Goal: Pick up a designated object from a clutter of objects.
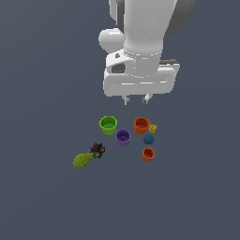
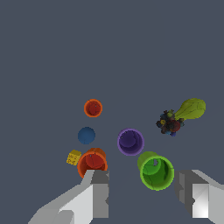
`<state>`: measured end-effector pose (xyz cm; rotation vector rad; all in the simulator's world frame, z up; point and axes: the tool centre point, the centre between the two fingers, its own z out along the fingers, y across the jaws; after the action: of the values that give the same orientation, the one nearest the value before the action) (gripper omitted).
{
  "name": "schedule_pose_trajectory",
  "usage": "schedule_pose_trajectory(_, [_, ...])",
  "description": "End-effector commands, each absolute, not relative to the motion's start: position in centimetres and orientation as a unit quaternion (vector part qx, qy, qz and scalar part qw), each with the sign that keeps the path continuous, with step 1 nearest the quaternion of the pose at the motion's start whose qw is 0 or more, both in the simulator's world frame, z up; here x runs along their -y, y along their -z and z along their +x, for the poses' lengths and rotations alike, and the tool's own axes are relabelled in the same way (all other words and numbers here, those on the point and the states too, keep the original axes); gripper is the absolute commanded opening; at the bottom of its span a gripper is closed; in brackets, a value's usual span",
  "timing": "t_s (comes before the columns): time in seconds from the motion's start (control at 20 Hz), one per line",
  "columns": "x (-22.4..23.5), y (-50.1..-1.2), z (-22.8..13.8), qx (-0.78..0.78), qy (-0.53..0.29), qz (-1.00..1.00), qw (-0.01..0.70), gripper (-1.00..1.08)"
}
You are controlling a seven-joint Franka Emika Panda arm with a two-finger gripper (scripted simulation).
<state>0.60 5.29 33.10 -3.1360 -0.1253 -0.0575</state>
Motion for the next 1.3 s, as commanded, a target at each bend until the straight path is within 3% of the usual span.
schedule_pose_trajectory(0.0, [-5.3, -32.9, 0.6, 0.043, 0.019, -0.999, 0.002, 0.28])
schedule_pose_trajectory(0.55, [-5.4, -29.4, 1.0, 0.095, 0.035, -0.995, 0.007, 0.28])
schedule_pose_trajectory(1.25, [-5.3, -20.9, 0.2, 0.227, 0.079, -0.971, 0.010, 0.28])
